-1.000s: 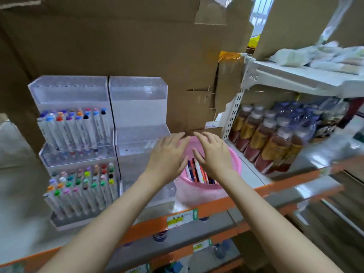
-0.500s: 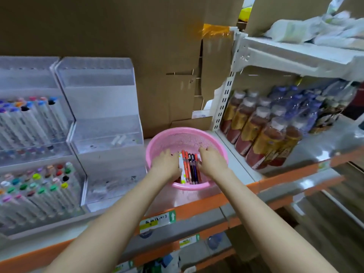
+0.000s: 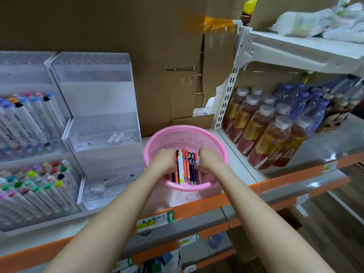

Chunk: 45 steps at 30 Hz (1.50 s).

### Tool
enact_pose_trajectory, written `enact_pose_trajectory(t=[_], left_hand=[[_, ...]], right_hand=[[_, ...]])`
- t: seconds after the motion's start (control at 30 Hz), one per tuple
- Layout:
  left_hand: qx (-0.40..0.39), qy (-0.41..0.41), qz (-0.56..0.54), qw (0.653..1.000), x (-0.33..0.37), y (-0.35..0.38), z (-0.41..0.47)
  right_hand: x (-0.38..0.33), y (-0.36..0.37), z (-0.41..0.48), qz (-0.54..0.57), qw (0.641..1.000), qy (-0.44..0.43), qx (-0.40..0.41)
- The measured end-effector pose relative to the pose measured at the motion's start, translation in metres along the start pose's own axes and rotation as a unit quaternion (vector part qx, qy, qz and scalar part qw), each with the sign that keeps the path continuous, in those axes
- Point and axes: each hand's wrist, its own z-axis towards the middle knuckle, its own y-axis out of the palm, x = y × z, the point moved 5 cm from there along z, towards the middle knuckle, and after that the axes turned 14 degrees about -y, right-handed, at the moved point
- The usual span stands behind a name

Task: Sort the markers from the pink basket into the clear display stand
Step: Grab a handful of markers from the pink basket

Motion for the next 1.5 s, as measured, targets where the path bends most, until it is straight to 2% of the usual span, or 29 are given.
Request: enact_pose_trajectory(t=[0.2, 0.43, 0.6, 0.73, 0.93, 1.17, 1.33, 1.5], left_hand=[[-0.017, -0.038, -0.102, 0.994, -0.005, 0.002, 0.006], [0.005, -0.048, -0.171, 0.984, -0.008, -0.003, 0.008], [0.025, 0.023, -0.230, 0.973, -0.006, -0.008, 0.007], [0.045, 0.053, -0.269, 0.961, -0.008, -0.012, 0.005], [0.136, 0.100, -0.319, 0.933, -0.011, -0.030, -0.009], [0.225, 0.188, -0.317, 0.902, -0.013, -0.056, -0.042], [0.261, 0.197, -0.296, 0.897, -0.027, -0.078, -0.071], [0.305, 0.195, -0.310, 0.879, -0.061, -0.114, -0.111]], right_hand=[[-0.001, -0.001, -0.002, 0.018, 1.000, 0.004, 0.000], [-0.002, -0.001, -0.003, 0.042, 0.999, -0.011, 0.003], [-0.007, -0.004, -0.006, 0.043, 0.998, -0.035, 0.018], [-0.012, -0.014, -0.010, 0.075, 0.993, -0.064, 0.064], [-0.030, -0.038, -0.026, 0.162, 0.961, -0.137, 0.176], [-0.068, -0.060, -0.045, 0.179, 0.924, -0.215, 0.260], [-0.101, -0.076, -0.063, 0.188, 0.892, -0.252, 0.326], [-0.152, -0.083, -0.071, 0.196, 0.872, -0.290, 0.343]])
